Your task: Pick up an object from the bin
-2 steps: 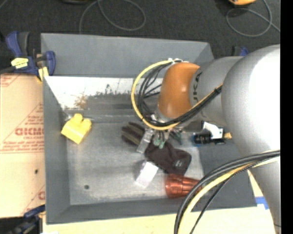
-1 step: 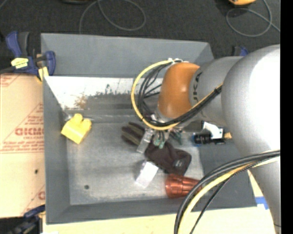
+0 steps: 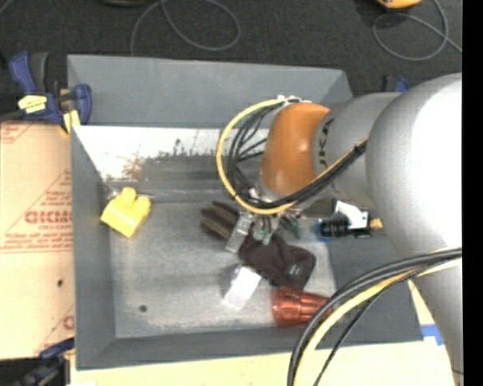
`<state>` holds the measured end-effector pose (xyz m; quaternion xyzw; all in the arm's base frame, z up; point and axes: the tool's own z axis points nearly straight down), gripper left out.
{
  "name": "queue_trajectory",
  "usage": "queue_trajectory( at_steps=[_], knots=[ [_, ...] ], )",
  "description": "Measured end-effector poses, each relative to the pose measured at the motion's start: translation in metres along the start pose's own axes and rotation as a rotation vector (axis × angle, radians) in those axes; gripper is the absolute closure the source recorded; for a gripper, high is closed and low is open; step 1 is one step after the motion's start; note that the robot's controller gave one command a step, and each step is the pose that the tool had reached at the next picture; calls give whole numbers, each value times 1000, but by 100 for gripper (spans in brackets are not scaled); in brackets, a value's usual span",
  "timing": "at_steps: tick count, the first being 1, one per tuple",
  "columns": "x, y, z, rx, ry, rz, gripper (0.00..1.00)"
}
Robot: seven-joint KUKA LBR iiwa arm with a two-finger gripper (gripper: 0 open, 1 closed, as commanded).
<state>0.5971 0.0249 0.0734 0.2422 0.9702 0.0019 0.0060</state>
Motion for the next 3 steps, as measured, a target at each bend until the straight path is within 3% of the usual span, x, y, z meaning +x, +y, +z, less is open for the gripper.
queue_trajectory(
  at_steps=[2, 3],
  knots=[
    [2, -1, -27, 3, 6, -1, 100],
    [0, 0, -45, 0, 1, -3, 100]
  ],
)
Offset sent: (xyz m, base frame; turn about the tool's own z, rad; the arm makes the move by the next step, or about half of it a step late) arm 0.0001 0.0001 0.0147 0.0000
